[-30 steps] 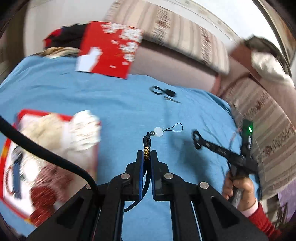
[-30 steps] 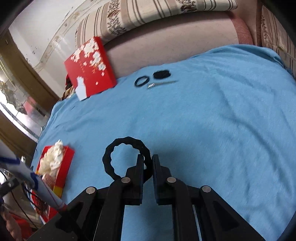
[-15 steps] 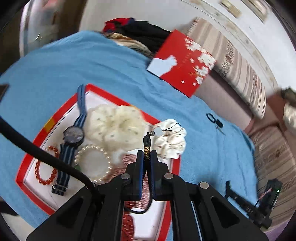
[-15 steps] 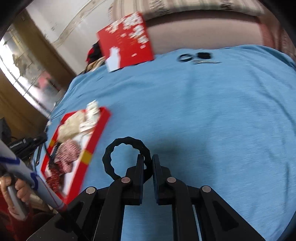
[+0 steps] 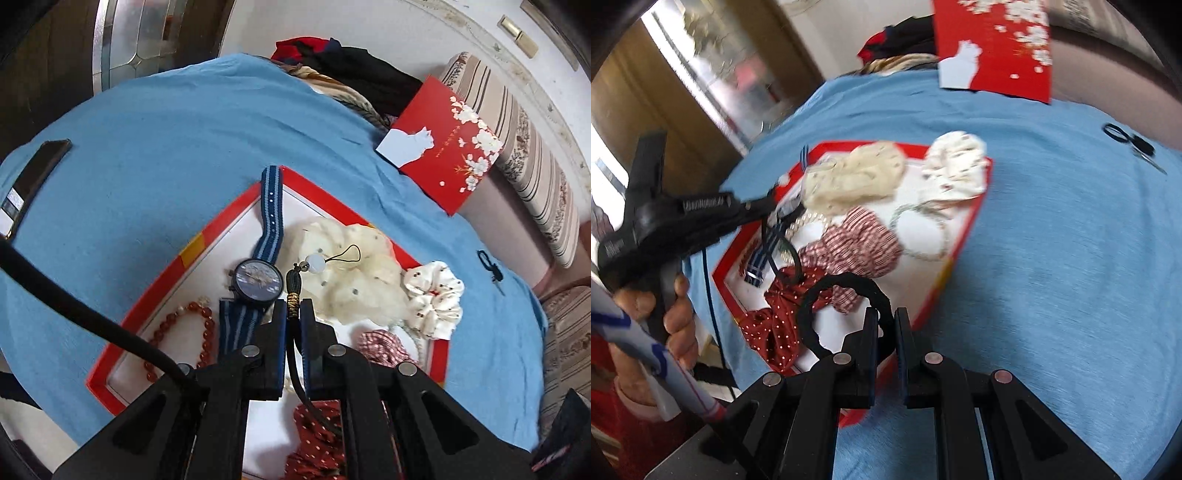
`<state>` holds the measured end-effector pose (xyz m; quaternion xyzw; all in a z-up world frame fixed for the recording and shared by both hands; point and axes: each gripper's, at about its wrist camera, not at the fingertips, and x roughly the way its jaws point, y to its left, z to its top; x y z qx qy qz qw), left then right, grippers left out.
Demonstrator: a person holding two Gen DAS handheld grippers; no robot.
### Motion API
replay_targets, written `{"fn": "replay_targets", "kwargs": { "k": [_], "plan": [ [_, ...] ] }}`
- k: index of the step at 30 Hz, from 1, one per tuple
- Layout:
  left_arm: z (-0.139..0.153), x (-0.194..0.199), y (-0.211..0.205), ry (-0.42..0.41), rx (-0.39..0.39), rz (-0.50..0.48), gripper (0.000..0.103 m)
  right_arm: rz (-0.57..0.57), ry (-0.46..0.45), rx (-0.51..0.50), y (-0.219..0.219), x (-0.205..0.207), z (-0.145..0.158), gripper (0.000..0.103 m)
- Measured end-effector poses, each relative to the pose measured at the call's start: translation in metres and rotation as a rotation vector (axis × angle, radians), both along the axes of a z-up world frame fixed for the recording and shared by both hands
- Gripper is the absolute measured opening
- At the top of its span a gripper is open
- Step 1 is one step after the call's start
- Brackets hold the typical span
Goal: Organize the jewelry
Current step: 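Carry the black scrunchie and lanyard into the box and release both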
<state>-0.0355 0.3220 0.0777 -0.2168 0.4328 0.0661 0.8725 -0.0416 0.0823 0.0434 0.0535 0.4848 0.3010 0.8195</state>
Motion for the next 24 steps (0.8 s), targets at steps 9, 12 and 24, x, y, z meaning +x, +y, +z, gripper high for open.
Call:
{"fn": "replay_targets", "kwargs": {
  "k": [9,12,24],
  "plan": [
    [-0.003,0.012,-0.007,0.002,0.030,-0.018,0.007,0.082,-0.029,-0.123,0.039,-0.015,-0.019,0.010],
    [-0.003,0.017,-0.009,-0.008,0.029,-0.025,0.006,0.091,-0.038,-0.137,0.043,-0.019,-0.020,0.011],
    [0.008,0.008,-0.016,-0.065,0.035,-0.027,0.026,0.067,-0.081,-0.125,0.039,-0.031,0.000,0.045]
  ]
}}
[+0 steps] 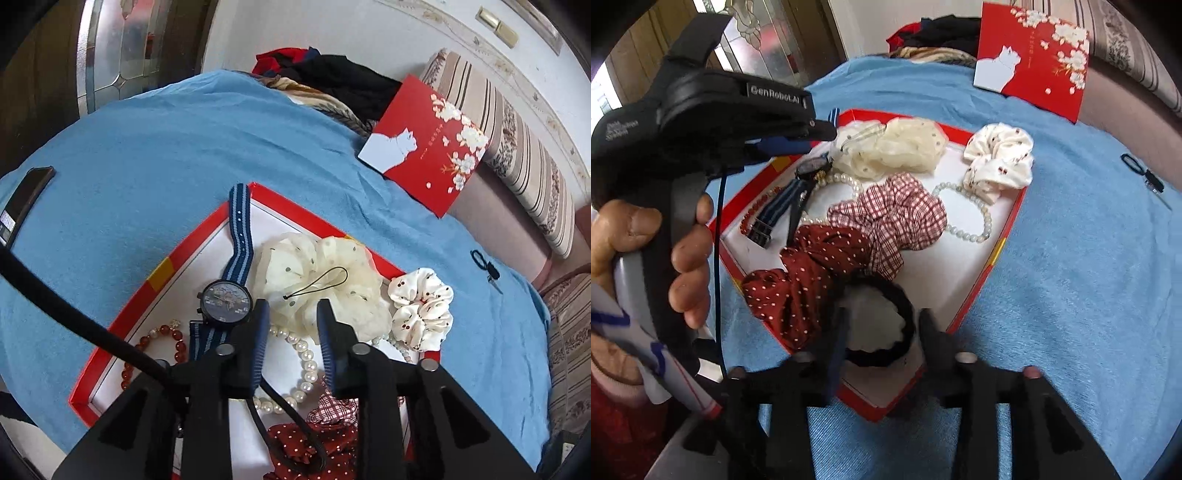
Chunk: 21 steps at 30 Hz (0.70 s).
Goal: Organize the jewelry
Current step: 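Carry the black scrunchie and lanyard into the box and release both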
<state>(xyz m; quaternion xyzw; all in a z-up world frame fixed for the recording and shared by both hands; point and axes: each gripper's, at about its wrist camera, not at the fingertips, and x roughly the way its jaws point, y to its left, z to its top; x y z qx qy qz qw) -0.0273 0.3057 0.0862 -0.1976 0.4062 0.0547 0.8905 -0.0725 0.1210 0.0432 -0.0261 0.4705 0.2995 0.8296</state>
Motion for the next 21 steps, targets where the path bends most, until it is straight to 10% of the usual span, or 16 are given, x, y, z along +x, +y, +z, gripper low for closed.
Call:
{"fn": "replay_targets", "kwargs": {
  "k": [21],
  "plan": [
    [0.027,-0.042,0.044,-0.133,-0.007,0.230,0.050,0.008,-0.003,0.105,0.039,0.041,0.024,0.032]
  ]
}}
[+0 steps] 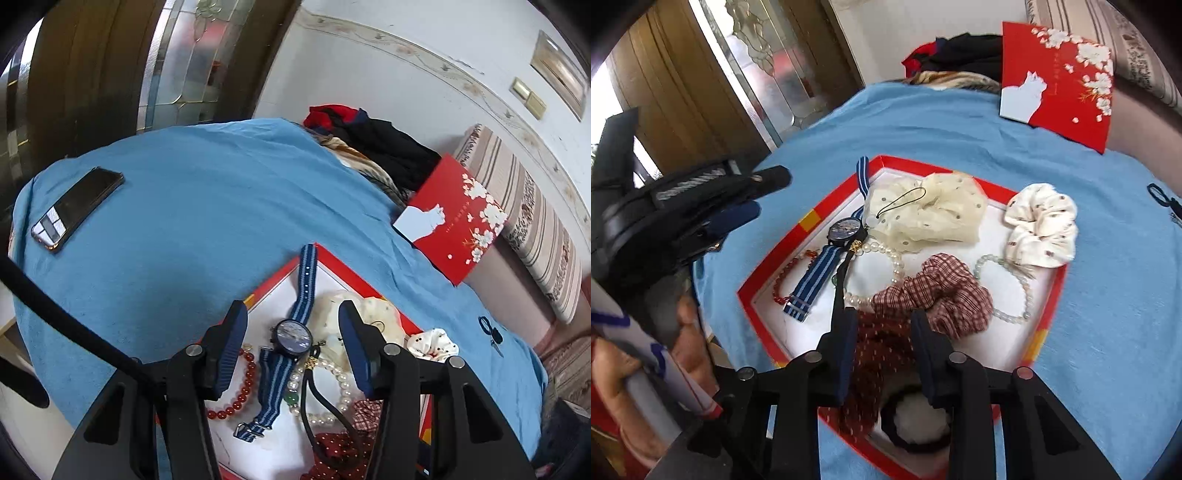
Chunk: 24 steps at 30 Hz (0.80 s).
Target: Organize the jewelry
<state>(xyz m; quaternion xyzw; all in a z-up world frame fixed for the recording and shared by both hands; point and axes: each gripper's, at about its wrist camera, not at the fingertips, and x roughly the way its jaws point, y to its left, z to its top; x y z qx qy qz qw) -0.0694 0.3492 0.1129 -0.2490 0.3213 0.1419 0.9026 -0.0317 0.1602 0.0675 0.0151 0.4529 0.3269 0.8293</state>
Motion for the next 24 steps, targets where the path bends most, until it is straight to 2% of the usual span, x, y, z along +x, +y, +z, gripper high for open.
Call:
{"fn": "replay_targets", "kwargs": {
  "k": [3,5,12,17,21,24],
  "plan": [
    [-0.002,0.000,0.001,0.008,0.007,-0.001,0.050,-0.040,0.048,-0.069,0.002,0.011,-0.020,0.032],
    [-0.002,0.002,0.000,0.013,0.018,-0.003,0.052,-0.058,0.071,-0.066,-0.007,0.014,-0.029,0.032],
    [0.000,0.001,-0.015,0.014,0.061,-0.035,0.057,-0.115,0.012,-0.037,-0.050,-0.010,-0.010,0.032],
    [0.005,-0.002,-0.028,0.002,0.102,-0.053,0.061,-0.178,0.008,-0.079,-0.087,-0.028,-0.009,0.032],
    [0.007,-0.001,-0.040,-0.006,0.108,-0.073,0.063,-0.259,-0.024,-0.108,-0.135,-0.043,-0.002,0.032],
    [0.009,-0.004,-0.056,-0.007,0.125,-0.099,0.063,-0.312,-0.015,-0.115,-0.167,-0.050,-0.001,0.033]
  ]
}}
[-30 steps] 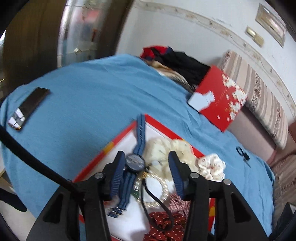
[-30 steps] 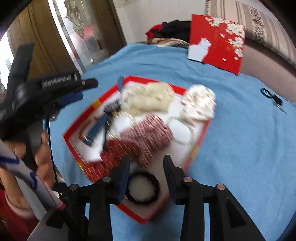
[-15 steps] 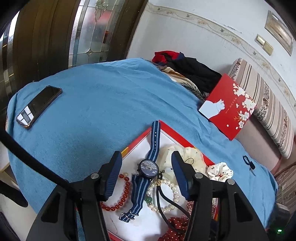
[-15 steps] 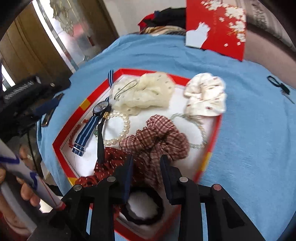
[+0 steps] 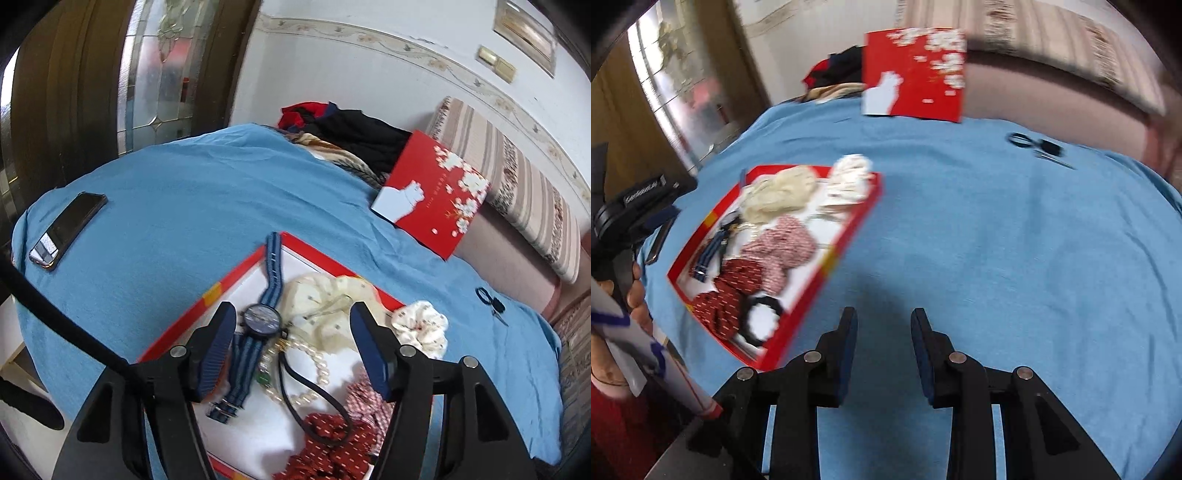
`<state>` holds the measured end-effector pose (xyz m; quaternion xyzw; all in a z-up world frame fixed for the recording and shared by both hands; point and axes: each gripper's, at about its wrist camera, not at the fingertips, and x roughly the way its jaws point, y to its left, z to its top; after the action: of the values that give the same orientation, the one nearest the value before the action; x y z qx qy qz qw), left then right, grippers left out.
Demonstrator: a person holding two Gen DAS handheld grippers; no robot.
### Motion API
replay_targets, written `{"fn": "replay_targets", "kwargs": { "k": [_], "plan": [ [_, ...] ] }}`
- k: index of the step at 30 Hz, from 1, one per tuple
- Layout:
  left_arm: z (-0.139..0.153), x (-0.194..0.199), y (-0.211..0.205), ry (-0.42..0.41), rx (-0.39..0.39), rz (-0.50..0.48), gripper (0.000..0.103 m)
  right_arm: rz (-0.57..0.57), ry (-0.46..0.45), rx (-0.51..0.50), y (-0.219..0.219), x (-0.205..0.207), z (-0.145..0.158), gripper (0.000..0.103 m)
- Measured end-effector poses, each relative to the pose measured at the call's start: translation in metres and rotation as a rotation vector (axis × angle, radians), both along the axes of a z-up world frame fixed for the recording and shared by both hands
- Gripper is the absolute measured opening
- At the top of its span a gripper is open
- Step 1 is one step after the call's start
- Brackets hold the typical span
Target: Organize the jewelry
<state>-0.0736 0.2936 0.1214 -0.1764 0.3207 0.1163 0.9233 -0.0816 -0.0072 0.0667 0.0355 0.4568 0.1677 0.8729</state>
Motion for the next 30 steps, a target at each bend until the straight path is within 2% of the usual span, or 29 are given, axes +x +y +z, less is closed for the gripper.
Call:
{"fn": "replay_targets", "kwargs": {
  "k": [3,6,10,13,16,18,22,26,30],
  "plan": [
    [0.004,-0.008,-0.020,-0.017,0.043,-0.024,0.064,-0.046,0.000,-0.018,-0.026,-0.009,0.002,0.033],
    [0.006,-0.020,-0.042,-0.019,0.106,-0.043,0.071,-0.085,-0.010,-0.014,-0.045,-0.019,0.005,0.034],
    [0.009,-0.037,-0.072,0.000,0.135,-0.100,0.072,-0.134,-0.024,0.027,-0.069,-0.032,0.011,0.038],
    [0.013,-0.052,-0.094,0.000,0.166,-0.140,0.078,-0.150,-0.033,0.043,-0.076,-0.038,0.011,0.040],
    [0.016,-0.065,-0.110,0.005,0.157,-0.164,0.079,-0.154,-0.031,0.051,-0.080,-0.040,0.010,0.040],
    [0.018,-0.073,-0.118,0.006,0.156,-0.163,0.080,-0.162,-0.040,0.056,-0.084,-0.042,0.011,0.040],
    [0.027,-0.096,-0.135,-0.045,0.224,-0.100,0.094,-0.172,-0.053,0.067,-0.089,-0.049,0.011,0.041],
    [0.035,-0.110,-0.151,-0.055,0.303,-0.074,0.096,-0.173,-0.040,0.065,-0.090,-0.053,0.006,0.041],
    [0.039,-0.117,-0.158,-0.054,0.306,-0.081,0.096,-0.177,-0.037,0.075,-0.091,-0.055,0.003,0.041]
  ]
}}
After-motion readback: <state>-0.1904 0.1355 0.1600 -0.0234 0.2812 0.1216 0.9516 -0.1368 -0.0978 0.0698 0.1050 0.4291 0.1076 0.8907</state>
